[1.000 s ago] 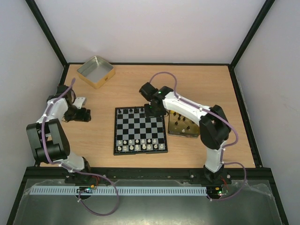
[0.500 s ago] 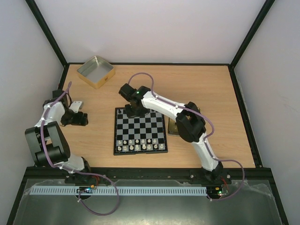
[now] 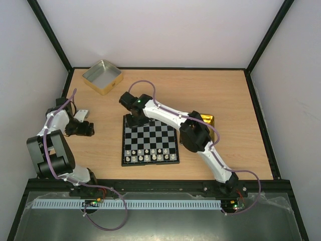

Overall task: Set up the chess pieces on the board
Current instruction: Place the chess piece on the chessboard.

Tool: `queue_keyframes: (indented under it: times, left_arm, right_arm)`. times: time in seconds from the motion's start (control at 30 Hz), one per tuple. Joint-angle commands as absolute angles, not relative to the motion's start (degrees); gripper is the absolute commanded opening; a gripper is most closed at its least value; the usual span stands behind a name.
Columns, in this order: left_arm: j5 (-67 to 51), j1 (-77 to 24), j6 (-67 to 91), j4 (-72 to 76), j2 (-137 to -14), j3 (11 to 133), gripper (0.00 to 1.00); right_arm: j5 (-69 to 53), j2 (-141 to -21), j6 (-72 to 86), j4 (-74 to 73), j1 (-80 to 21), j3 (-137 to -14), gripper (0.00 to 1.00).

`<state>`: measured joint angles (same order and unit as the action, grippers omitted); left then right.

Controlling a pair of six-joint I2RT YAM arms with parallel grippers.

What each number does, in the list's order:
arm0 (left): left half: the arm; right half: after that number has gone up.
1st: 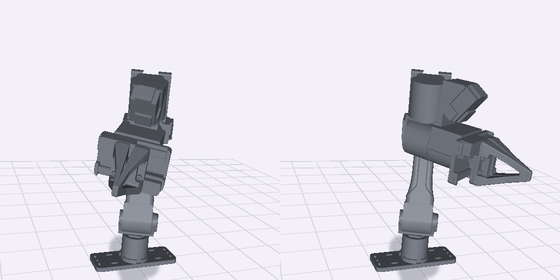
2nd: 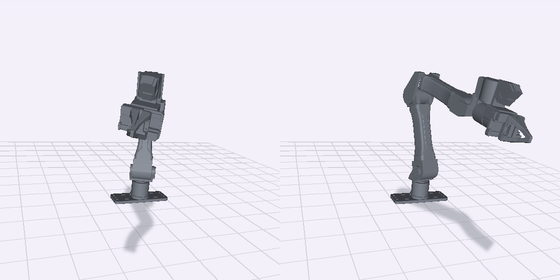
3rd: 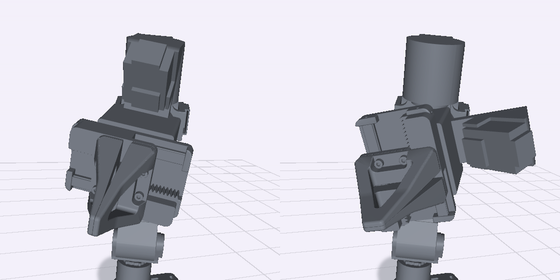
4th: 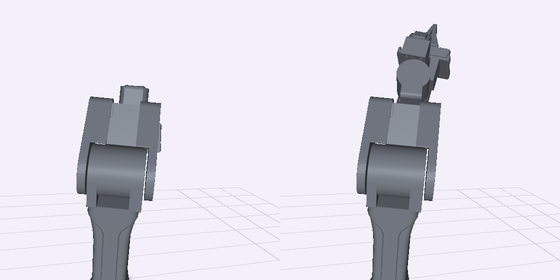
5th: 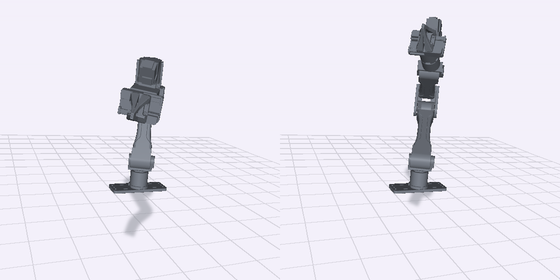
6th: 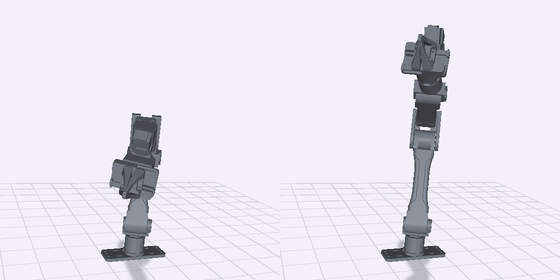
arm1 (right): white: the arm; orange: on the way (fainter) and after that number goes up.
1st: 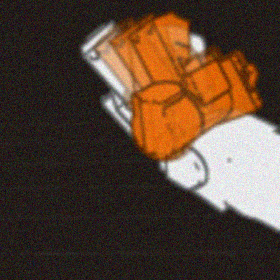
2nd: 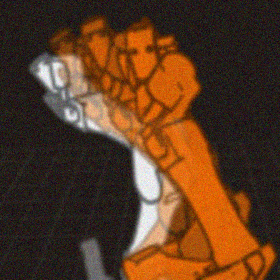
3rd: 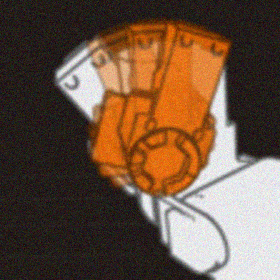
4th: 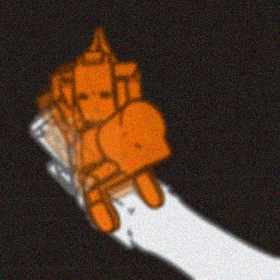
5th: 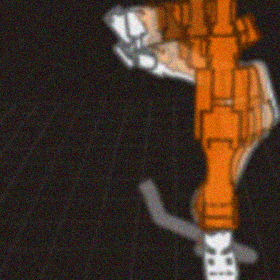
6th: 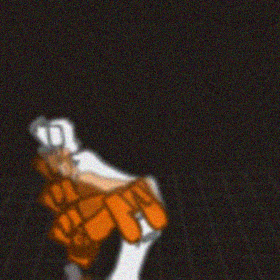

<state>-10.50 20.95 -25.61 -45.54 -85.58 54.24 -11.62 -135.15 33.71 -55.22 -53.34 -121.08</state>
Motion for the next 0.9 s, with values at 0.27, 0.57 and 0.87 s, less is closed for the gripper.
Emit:
queue_keyframes:
  times: [0.27, 0.57, 0.87]
  left_arm:
    - [-11.6, 21.86, -26.98, -45.63, -85.41, 52.48, 0.85]
    - [-11.87, 22.1, -26.98, -45.13, -86.4, 52.21, 0.85]
    - [-12.11, 22.41, -27.16, -44.99, -86.84, 51.26, 0.85]
  right_arm:
    - [-12.22, -141.65, 33.66, -59.7, -54.06, -131.01, 0.08]
    - [-13.27, -143.79, 33.75, -59.06, -54.06, -133.7, 0.1]
    - [-14.13, -145.08, 33.94, -57.91, -54.1, -134.99, 0.12]
